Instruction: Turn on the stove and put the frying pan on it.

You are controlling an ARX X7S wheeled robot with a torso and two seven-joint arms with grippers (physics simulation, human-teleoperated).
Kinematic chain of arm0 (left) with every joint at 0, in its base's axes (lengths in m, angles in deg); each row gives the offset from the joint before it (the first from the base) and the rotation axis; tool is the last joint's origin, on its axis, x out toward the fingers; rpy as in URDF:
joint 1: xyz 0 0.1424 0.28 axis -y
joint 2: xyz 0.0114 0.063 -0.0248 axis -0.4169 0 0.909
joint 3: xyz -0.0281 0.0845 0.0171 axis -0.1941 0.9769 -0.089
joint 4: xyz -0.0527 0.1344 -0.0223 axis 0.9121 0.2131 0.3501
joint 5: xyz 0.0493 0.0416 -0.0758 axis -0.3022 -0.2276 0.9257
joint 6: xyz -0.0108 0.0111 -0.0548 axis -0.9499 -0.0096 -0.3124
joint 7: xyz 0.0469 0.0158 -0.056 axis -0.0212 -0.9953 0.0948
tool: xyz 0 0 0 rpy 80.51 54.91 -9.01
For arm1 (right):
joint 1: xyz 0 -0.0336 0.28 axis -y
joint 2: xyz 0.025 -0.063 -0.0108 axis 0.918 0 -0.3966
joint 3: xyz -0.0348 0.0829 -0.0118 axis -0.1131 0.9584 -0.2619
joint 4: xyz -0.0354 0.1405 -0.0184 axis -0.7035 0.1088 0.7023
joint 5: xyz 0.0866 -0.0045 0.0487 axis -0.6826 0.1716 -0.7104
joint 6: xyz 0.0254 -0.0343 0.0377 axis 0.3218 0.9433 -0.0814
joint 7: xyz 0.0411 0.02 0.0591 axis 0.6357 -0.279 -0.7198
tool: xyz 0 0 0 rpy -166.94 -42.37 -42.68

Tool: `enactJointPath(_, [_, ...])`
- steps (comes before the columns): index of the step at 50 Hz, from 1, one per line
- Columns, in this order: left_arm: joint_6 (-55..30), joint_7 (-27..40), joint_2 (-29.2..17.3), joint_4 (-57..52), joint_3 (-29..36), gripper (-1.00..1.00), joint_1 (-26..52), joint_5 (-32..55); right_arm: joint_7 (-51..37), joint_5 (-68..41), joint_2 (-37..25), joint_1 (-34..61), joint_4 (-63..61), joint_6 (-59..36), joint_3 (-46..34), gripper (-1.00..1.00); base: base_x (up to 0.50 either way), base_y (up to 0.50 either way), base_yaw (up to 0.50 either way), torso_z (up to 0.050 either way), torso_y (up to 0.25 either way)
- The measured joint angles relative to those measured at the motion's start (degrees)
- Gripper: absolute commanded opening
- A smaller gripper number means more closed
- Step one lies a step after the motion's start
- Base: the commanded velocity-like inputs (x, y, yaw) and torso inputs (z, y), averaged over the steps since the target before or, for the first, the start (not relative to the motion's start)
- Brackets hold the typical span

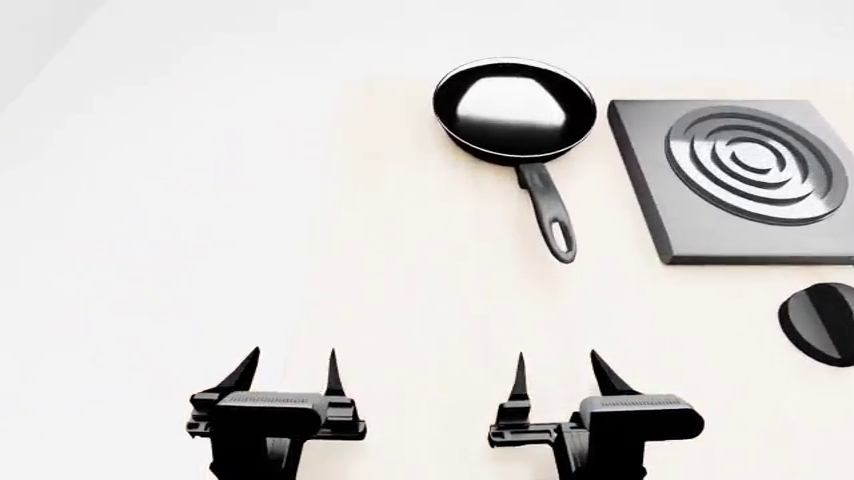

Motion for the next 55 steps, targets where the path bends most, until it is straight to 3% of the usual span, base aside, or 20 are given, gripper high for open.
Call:
enactJointPath(23, [0.61,0.66,-0.58,0.27,0.41,1.0,0.09,0.81,-3.17,-5.4,-2.73,-1.63,-9.88,-7.92,3.29,1.0,0.0,0.0,0.0,0.0,-0.001])
enactJointPath(55, [1.08,1.75,-1.14,0.6,1.13,1.0,0.27,1.5,-9.73,-13.15,-8.95,-3.55,-21.76,-18.21,15.27,1.0,0.0,0.0,0.0,0.0,-0.001])
